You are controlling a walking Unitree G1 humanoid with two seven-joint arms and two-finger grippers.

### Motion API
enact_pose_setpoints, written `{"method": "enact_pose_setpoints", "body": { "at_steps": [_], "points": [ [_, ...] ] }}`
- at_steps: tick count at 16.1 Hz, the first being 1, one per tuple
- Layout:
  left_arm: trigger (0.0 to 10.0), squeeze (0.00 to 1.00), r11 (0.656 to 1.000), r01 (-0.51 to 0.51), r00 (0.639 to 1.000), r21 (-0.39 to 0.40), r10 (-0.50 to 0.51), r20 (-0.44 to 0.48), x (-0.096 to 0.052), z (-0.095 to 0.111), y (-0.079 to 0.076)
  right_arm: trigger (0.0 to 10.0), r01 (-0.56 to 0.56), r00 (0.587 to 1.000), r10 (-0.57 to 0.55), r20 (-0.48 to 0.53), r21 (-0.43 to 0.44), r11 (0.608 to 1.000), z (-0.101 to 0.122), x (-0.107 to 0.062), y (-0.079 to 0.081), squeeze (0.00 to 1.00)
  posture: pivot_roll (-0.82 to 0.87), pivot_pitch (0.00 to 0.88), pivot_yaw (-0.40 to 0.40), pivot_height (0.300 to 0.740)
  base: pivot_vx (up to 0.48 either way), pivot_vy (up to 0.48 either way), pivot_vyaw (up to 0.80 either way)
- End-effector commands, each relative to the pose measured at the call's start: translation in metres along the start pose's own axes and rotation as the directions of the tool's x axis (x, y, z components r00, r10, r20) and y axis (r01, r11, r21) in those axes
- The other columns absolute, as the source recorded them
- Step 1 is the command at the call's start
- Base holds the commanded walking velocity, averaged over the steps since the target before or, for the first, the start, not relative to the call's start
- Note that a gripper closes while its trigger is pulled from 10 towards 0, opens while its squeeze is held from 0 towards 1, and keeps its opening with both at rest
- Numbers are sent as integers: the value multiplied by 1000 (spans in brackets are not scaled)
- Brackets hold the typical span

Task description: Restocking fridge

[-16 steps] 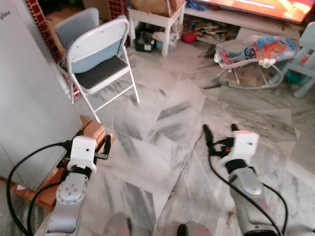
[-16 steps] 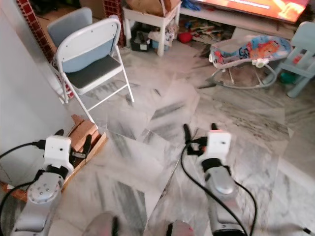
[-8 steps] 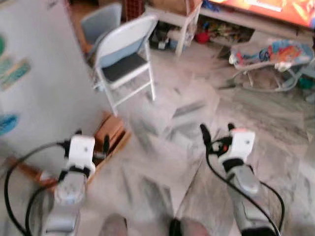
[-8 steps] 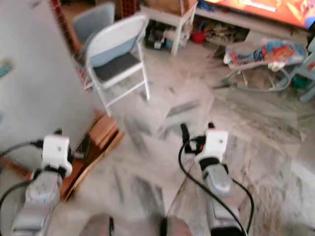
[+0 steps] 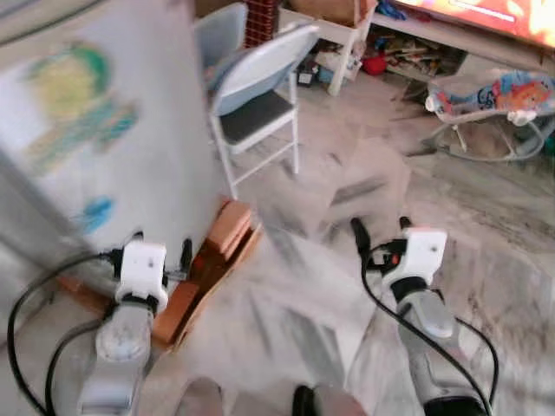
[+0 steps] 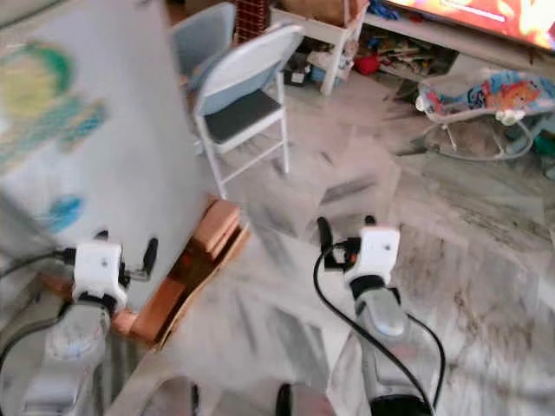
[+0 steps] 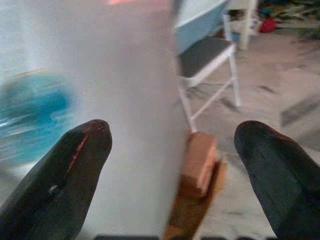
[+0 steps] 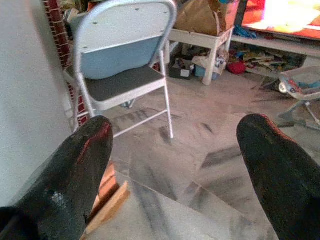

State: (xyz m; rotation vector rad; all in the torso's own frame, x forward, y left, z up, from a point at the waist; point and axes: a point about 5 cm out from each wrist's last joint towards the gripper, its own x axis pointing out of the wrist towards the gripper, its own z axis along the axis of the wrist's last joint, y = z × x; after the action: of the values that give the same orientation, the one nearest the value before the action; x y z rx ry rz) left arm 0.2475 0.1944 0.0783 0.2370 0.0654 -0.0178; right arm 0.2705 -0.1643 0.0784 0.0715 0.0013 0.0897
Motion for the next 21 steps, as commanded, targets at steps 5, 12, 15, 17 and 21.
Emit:
{"method": "enact_pose_setpoints", "body": {
  "at_steps": [5,12,15,17,21],
  "points": [
    [10000,0,1000,-7,1000,-21,6,-17,-8,-5,3,10000,-8,1000,8,6,1,1000,1,4,2,0,143,144,-79,740,0,0,0],
    [10000,0,999,-20,1000,-39,19,-24,-8,-3,8,10000,-12,1000,12,-3,6,1000,-1,6,4,0,152,148,-81,740,0,0,0],
    [10000,0,999,-13,1000,-48,12,-29,-8,-2,7,10000,-7,1000,7,-12,10,1000,-3,6,4,0,151,154,-81,740,-258,205,0],
    [10000,0,999,-13,999,-48,11,-30,-8,-2,6,10000,-26,999,27,-34,13,1000,-9,1,10,0,152,155,-85,740,-279,343,0],
    [10000,0,999,-13,999,-47,12,-31,-8,-2,5,10000,-24,999,25,-40,13,1000,-9,3,10,0,151,160,-87,740,-213,248,0]
  ]
}}
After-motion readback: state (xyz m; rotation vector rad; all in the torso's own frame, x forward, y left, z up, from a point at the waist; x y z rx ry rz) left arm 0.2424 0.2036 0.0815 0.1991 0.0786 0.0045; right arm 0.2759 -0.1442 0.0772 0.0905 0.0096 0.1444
